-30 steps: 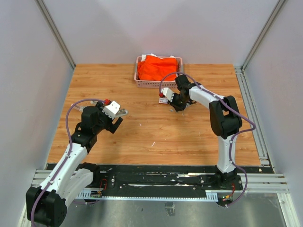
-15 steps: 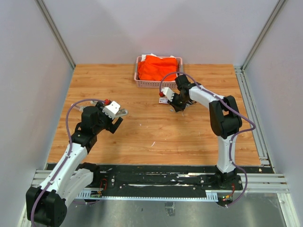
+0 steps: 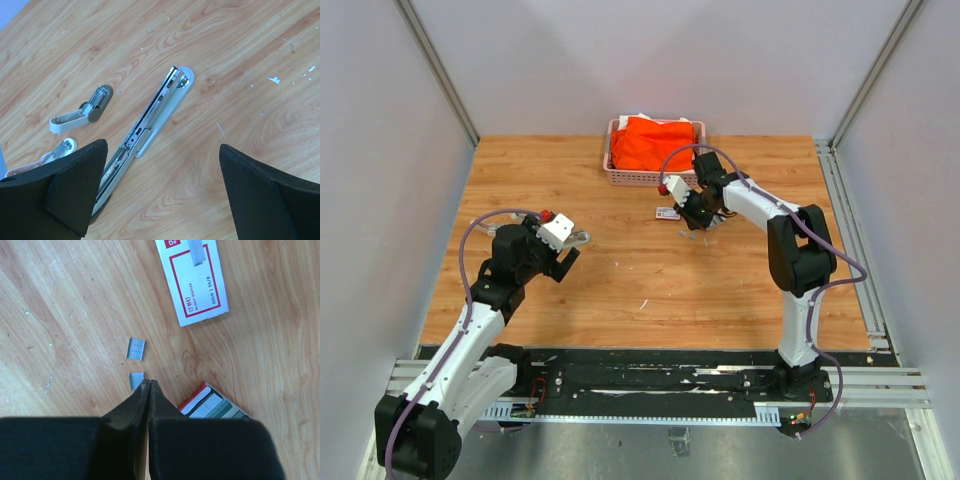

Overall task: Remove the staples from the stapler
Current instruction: Pick up the staple from the center of the board.

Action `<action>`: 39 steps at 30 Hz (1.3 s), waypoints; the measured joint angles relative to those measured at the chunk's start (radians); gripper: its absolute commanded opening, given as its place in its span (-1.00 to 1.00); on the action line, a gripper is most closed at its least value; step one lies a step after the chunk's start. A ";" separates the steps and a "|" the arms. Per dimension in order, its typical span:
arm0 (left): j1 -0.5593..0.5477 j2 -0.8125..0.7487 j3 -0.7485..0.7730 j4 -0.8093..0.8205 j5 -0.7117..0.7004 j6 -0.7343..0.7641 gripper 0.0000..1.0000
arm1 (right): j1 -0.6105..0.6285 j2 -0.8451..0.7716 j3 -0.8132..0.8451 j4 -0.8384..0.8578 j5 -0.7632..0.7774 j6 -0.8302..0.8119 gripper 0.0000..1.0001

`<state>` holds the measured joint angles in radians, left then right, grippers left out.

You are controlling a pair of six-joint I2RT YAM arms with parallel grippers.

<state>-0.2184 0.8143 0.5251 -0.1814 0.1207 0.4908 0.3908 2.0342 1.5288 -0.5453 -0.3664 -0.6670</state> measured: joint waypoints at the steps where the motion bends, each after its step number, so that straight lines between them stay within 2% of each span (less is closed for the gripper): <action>1: 0.000 0.000 0.000 0.000 0.000 0.000 0.96 | -0.001 -0.003 0.000 0.002 0.000 0.005 -0.99; 6: 0.000 0.000 0.000 0.000 0.000 0.000 0.96 | -0.004 -0.004 0.000 -0.005 0.001 0.014 -0.74; 14: 0.000 0.000 0.000 0.000 0.000 0.000 0.96 | -0.030 0.026 0.034 -0.036 -0.013 0.035 -0.54; 39: 0.000 0.000 0.000 0.000 0.000 0.000 0.96 | -0.047 0.094 0.084 -0.087 -0.079 0.086 -0.64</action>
<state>-0.2184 0.8146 0.5251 -0.1814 0.1207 0.4908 0.3435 2.1284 1.6131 -0.6323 -0.4450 -0.5808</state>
